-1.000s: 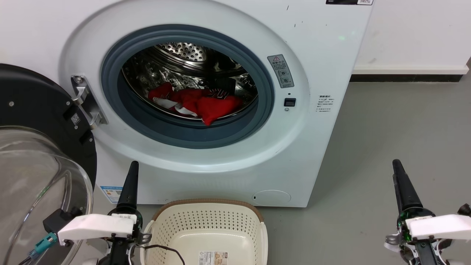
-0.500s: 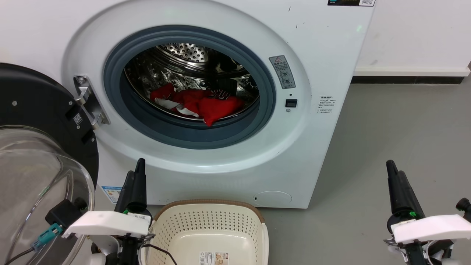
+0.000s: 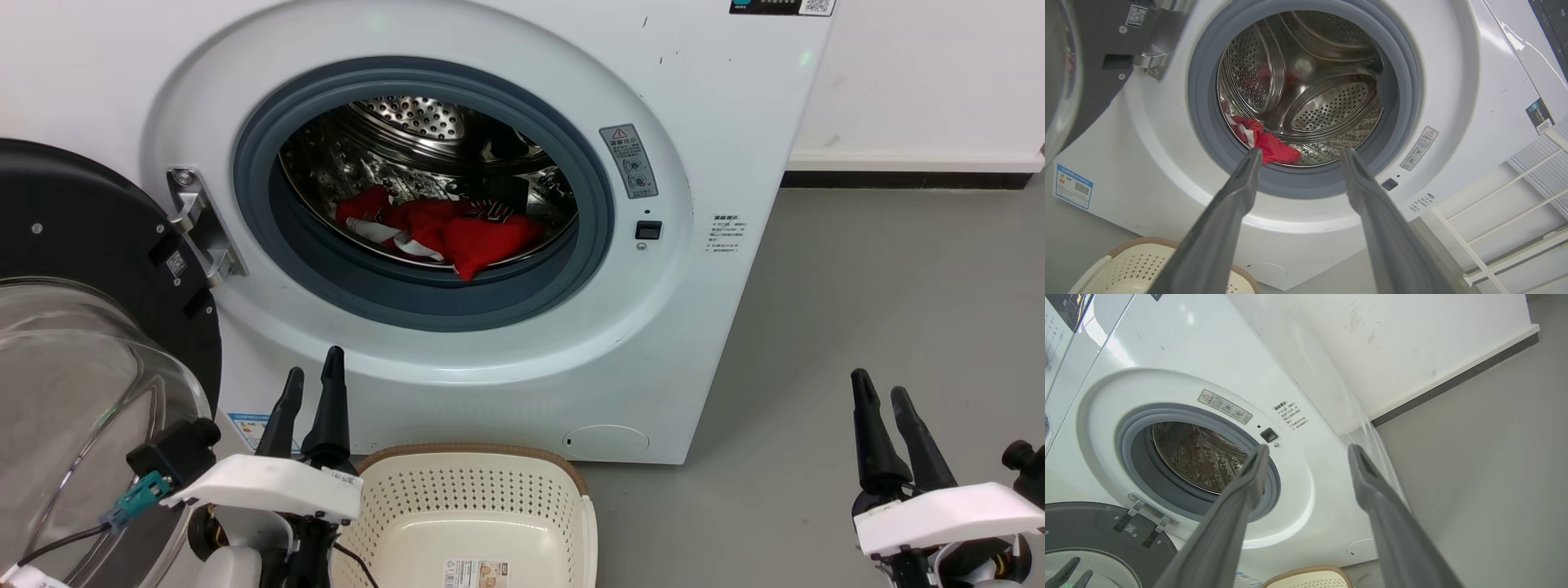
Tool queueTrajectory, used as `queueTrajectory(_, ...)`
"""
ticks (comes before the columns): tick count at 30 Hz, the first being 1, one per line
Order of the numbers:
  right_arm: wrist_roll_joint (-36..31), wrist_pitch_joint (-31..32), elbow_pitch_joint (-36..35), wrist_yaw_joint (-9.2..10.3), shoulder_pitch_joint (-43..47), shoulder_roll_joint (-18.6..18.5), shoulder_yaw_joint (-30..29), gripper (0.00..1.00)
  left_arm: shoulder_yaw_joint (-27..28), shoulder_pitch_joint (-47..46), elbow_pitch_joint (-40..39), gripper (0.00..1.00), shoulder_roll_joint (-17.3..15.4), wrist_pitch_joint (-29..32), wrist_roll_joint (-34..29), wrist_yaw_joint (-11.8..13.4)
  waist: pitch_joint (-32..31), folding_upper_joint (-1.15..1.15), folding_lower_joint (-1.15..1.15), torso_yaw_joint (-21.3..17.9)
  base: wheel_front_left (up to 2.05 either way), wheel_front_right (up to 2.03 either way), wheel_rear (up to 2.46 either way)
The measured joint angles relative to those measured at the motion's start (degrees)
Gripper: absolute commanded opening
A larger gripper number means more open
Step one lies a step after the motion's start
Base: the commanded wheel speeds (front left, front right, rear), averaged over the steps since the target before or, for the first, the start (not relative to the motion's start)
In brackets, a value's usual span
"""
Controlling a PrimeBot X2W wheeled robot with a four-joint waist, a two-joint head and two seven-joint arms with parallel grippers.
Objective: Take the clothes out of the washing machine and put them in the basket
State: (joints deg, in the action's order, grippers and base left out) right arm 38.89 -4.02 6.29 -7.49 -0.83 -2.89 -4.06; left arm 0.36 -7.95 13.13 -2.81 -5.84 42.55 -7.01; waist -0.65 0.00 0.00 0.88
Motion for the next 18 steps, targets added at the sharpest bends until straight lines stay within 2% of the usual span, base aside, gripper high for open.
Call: queueTrajectory(18, -13.58, 0.25, -0.8, 0.0, 1.18, -0.01, -0.75, 1.0, -0.82, -3.18, 5.39, 1.0, -0.65, -2.9, -13.84, 0.48, 0.1, 0.0, 0.0, -0.21, 0.0, 0.0, 0.0)
